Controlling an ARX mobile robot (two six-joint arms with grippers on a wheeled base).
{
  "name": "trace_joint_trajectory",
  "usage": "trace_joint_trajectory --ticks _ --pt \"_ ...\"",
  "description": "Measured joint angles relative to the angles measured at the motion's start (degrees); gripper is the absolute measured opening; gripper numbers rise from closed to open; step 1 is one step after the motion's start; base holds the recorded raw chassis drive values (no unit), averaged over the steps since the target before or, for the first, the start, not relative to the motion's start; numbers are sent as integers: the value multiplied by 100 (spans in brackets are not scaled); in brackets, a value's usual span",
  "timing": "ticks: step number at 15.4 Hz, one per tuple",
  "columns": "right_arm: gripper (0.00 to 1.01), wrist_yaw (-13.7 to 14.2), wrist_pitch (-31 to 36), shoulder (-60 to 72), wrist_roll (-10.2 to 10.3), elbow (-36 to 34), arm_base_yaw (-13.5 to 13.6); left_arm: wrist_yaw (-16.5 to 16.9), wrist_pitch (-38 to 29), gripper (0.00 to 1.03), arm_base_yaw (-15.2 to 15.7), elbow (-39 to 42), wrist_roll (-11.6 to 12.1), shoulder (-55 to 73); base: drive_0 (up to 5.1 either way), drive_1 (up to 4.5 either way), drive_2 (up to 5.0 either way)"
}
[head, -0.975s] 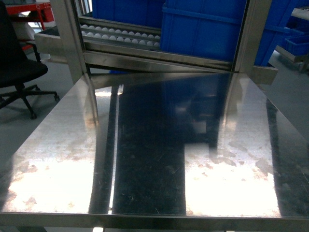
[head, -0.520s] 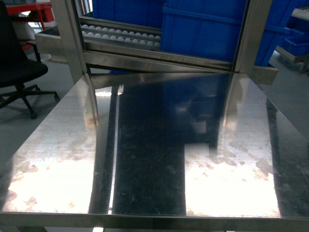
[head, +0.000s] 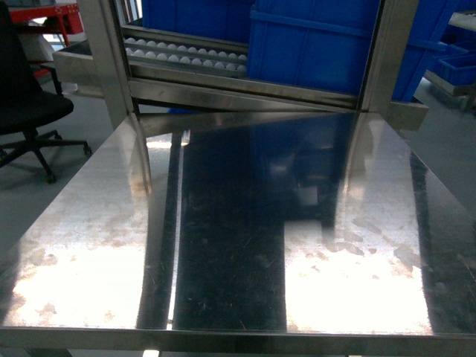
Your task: Pick capacitor and pack into box
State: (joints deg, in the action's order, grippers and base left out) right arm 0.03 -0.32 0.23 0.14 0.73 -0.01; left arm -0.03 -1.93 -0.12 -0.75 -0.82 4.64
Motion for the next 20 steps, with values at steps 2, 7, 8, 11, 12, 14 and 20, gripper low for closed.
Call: trace_joint_trajectory --ticks 2,7,8,11,12,14,20 --pt "98 -11 4 0 0 0 0 -4 195 44 0 -4 4 -402 0 0 0" --pt "98 -2 2 0 0 0 0 0 234 44 0 0 17 -404 0 0 0" --pt "98 -2 -2 0 0 0 0 2 236 44 0 0 17 -404 0 0 0" --pt "98 -2 0 0 0 0 0 2 234 44 0 0 20 -404 0 0 0" --pt "98 -2 0 0 0 0 0 0 234 44 0 0 20 -404 0 0 0" --pt "98 -2 0 0 0 0 0 0 234 44 0 0 20 -404 0 0 0" --pt "98 -2 0 0 0 0 0 2 234 44 0 0 17 -404 0 0 0"
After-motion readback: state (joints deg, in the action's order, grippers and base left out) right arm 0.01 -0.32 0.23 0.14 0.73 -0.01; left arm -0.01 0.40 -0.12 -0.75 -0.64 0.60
